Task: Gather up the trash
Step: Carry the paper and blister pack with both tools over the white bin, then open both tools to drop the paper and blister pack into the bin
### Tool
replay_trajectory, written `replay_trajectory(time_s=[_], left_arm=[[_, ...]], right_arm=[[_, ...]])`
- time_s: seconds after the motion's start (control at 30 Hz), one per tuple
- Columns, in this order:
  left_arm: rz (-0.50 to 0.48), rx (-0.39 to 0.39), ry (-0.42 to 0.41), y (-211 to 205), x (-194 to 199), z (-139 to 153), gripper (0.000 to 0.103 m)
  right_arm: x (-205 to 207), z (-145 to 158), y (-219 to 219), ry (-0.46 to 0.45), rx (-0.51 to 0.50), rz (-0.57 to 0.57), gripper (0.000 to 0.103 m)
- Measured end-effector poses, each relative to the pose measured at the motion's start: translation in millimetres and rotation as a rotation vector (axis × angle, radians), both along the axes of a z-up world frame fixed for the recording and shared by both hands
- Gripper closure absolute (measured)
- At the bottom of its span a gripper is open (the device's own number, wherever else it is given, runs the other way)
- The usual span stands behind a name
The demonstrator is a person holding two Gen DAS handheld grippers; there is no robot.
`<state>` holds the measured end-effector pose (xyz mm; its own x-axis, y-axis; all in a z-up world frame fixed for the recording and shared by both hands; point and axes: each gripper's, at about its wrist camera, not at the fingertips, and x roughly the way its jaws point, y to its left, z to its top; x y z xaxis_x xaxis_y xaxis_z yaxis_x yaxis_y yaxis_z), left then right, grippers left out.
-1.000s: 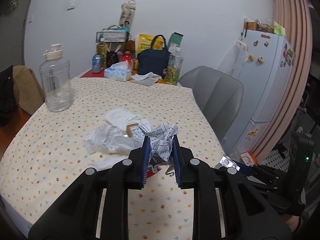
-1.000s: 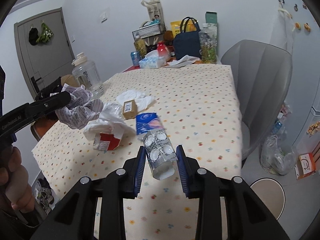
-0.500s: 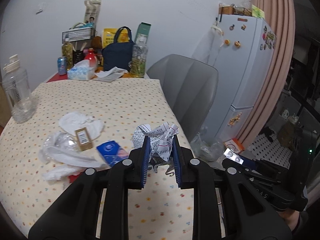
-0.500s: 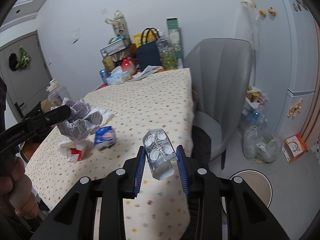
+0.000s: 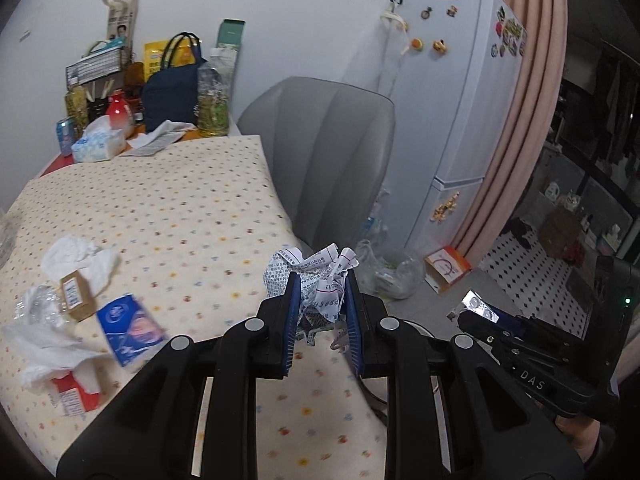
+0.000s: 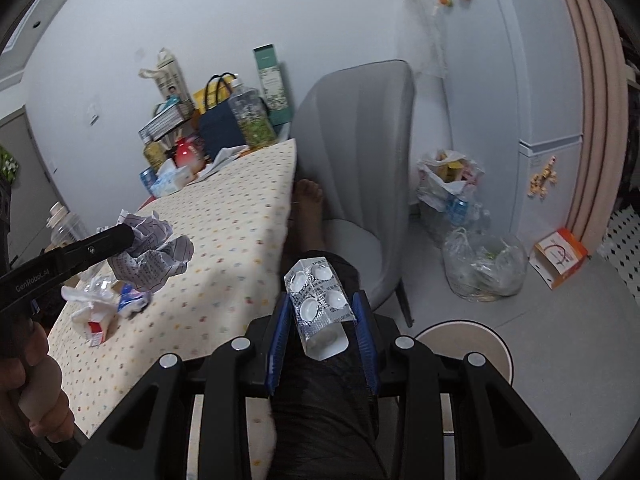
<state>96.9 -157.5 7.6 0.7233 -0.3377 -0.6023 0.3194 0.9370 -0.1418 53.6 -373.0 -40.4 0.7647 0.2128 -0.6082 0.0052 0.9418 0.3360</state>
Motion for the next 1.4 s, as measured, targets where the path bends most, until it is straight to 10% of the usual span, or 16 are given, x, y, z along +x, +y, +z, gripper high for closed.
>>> replay_trajectory(time_s=[0.47, 0.6, 1.27, 1.37, 1.4], left_arm=[[-0.134, 0.033, 0.077, -90, 39, -32, 0.081], [-0.162, 0.044, 0.103, -111, 48, -41, 0.081], [-0.33, 0.072, 0.209, -218, 60, -80, 0.081], [-0.352, 0.062, 0.223, -227, 64, -82, 0.063], [-0.351, 0.056, 0.221, -228, 66, -82, 0.043]], right_arm=[[14, -54, -92, 0.077, 0.048, -0.178, 0.068], [22, -73, -112, 0.099, 0.06, -0.219, 0.038], [-41, -79, -194, 0.102, 0.05, -0.425, 0.037], [-43, -78, -198, 0.103, 0.046, -0.439, 0.037], [-43, -78, -198, 0.104, 0.047, -0.441, 0.037]])
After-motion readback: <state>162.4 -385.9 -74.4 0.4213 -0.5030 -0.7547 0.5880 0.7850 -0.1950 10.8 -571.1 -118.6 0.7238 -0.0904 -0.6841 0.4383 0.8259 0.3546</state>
